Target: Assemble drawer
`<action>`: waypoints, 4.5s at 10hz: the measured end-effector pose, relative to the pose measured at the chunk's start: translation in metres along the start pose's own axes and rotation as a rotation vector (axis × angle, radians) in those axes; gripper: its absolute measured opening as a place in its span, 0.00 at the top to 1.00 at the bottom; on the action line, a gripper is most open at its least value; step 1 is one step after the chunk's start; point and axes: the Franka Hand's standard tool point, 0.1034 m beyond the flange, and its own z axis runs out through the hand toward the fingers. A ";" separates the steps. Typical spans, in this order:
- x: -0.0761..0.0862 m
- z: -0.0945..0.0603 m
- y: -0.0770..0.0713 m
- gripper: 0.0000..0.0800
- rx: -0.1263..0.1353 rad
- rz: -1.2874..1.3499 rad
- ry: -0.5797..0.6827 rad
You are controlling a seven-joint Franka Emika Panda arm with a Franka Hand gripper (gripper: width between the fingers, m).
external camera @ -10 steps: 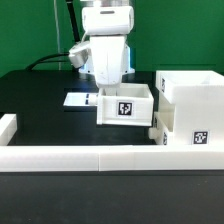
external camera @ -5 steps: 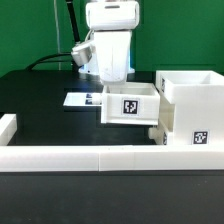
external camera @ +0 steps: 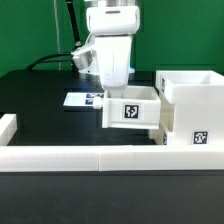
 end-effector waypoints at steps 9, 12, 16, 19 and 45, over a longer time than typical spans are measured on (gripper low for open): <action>0.006 0.001 -0.001 0.95 0.003 -0.005 0.003; 0.012 0.001 -0.002 0.95 0.020 -0.026 0.000; 0.017 0.002 -0.003 0.95 0.042 -0.027 -0.002; 0.016 0.003 -0.003 0.95 0.042 -0.027 -0.002; 0.011 -0.054 0.021 0.19 0.020 -0.004 -0.038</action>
Offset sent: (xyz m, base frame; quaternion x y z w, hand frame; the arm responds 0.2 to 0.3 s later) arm 0.0018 0.0099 0.0040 -0.0052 -0.0045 -0.0099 0.9999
